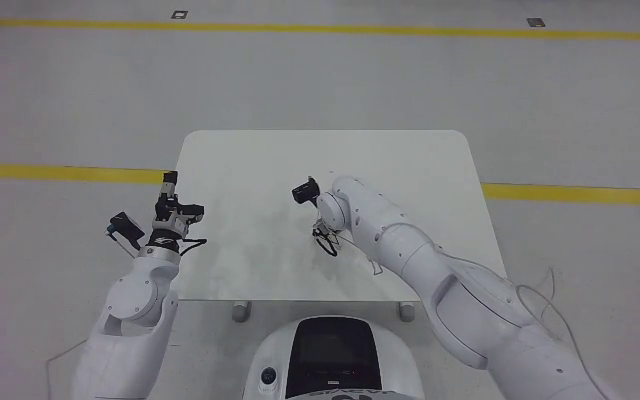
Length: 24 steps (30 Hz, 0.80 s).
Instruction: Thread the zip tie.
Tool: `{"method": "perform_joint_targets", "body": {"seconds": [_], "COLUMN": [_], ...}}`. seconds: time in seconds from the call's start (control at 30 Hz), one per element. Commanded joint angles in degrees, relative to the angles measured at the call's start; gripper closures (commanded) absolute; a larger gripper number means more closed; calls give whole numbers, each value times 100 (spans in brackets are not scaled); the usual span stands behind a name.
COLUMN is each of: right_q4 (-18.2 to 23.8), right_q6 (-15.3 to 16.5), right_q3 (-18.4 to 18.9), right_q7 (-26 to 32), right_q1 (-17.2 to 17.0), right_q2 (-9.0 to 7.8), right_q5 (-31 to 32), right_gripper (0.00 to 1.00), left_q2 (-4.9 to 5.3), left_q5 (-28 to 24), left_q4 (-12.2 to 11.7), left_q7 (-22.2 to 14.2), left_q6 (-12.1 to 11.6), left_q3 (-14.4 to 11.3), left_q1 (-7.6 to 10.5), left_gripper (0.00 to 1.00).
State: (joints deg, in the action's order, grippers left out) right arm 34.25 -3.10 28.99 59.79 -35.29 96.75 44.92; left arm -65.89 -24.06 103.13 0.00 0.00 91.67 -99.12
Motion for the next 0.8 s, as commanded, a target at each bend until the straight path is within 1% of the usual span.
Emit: {"method": "perform_joint_targets", "body": {"seconds": [0.0, 0.5, 0.77], "right_q4": [-73, -782, -1077], "right_q6": [30, 354, 343], "right_q3": [0, 39, 8], "right_q7": [-15, -230, -326], "right_q1": [15, 149, 224], "right_q2": [30, 298, 445], "right_q5": [-8, -152, -91], "right_gripper": [86, 88, 88], "left_q2": [0, 0, 0], "left_q5": [0, 0, 0], "left_q4": [0, 0, 0], "left_q7": [0, 0, 0], "left_q6": [0, 0, 0], "left_q3": [0, 0, 0], "left_q1": [0, 0, 0], "left_gripper": [0, 0, 0]}}
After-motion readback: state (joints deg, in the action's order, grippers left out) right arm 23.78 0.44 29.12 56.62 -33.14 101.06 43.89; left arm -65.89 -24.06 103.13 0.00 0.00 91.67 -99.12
